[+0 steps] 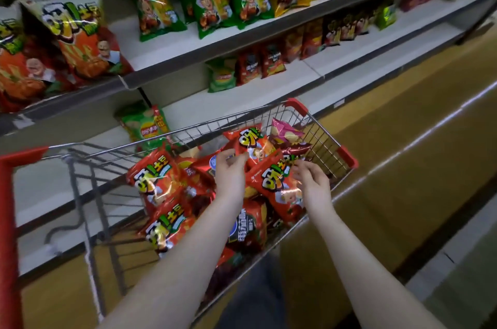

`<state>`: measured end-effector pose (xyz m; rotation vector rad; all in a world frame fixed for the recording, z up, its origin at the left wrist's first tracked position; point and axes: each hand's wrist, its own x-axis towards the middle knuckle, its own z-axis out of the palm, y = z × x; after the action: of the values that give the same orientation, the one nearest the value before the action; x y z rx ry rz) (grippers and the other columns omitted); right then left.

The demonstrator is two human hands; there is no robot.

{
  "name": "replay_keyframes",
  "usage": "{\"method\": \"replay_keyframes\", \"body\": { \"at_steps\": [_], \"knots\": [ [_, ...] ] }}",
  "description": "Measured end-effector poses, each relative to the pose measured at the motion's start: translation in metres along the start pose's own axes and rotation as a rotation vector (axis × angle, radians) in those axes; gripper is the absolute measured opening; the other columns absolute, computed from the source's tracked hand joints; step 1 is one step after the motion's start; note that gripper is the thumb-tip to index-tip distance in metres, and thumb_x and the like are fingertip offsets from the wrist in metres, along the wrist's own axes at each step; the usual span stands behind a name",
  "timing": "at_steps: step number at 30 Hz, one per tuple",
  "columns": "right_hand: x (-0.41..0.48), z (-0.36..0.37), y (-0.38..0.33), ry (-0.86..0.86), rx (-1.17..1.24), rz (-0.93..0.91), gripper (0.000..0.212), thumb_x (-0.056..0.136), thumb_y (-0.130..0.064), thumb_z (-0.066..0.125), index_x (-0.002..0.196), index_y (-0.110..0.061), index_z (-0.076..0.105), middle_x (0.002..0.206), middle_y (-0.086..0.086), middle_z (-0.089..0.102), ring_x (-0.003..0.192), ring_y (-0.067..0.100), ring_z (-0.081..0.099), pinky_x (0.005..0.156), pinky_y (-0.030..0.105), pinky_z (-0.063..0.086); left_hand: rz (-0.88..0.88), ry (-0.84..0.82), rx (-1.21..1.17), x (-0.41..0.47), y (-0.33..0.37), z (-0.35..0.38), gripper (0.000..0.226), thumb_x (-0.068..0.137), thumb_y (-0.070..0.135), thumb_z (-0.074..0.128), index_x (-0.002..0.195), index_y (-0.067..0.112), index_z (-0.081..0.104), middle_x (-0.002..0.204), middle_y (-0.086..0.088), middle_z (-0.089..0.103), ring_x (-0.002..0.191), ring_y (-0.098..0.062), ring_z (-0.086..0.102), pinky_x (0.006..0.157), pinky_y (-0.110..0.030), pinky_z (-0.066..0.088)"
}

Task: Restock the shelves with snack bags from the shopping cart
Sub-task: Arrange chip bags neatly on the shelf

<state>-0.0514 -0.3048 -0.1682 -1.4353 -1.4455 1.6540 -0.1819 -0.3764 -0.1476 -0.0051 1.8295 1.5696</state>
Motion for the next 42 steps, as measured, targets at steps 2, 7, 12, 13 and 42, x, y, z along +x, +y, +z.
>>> {"method": "replay_keyframes", "body": {
  "at_steps": [2,7,12,13,42],
  "knots": [
    [0.031,-0.001,0.006,0.001,-0.050,0.021,0.011,0.098,-0.029,0.046,0.097,-0.029,0.057,0.106,0.000,0.064,0.100,0.016,0.060,0.090,0.033,0.048,-0.032,0.021,0.021,0.037,-0.001,0.027,0.029,0.089,0.019,0.064,0.113,0.013,0.049,0.106,-0.006,0.056,0.100,-0.021,0.053,0.090,-0.035,0.040],
    [0.083,0.001,0.020,-0.048,-0.201,0.093,0.026,0.098,-0.032,0.045,0.115,-0.017,0.058,0.110,-0.006,0.061,0.103,0.012,0.058,0.087,0.028,0.047,-0.183,0.135,0.292,0.122,-0.021,0.070,0.047,0.081,0.027,0.072,0.115,-0.001,0.057,0.109,-0.014,0.064,0.103,-0.031,0.060,0.087,-0.035,0.045],
    [0.114,0.005,0.028,-0.090,-0.249,0.148,0.017,0.099,-0.027,0.045,0.111,-0.020,0.055,0.104,-0.009,0.058,0.091,0.000,0.053,0.073,0.012,0.039,-0.403,0.255,0.545,0.164,-0.041,0.100,0.065,0.083,0.033,0.071,0.130,-0.002,0.045,0.135,-0.021,0.048,0.121,-0.036,0.051,0.098,-0.042,0.046],
    [0.119,0.006,0.031,-0.105,-0.261,0.153,0.020,0.099,-0.027,0.045,0.112,-0.018,0.056,0.104,-0.009,0.059,0.090,-0.003,0.053,0.070,0.009,0.038,-0.429,0.273,0.549,0.166,-0.040,0.107,0.067,0.084,0.031,0.070,0.133,-0.002,0.038,0.139,-0.022,0.041,0.124,-0.037,0.048,0.100,-0.042,0.043],
    [0.155,-0.010,0.032,-0.346,-0.400,0.152,0.044,0.095,-0.034,0.053,0.131,-0.009,0.049,0.123,0.002,0.056,0.117,0.020,0.052,0.092,0.029,0.040,0.232,0.186,0.139,0.106,0.002,0.053,0.050,0.080,0.026,0.076,0.117,0.033,0.043,0.109,0.016,0.061,0.099,0.009,0.059,0.088,-0.023,0.048]
  ]
}}
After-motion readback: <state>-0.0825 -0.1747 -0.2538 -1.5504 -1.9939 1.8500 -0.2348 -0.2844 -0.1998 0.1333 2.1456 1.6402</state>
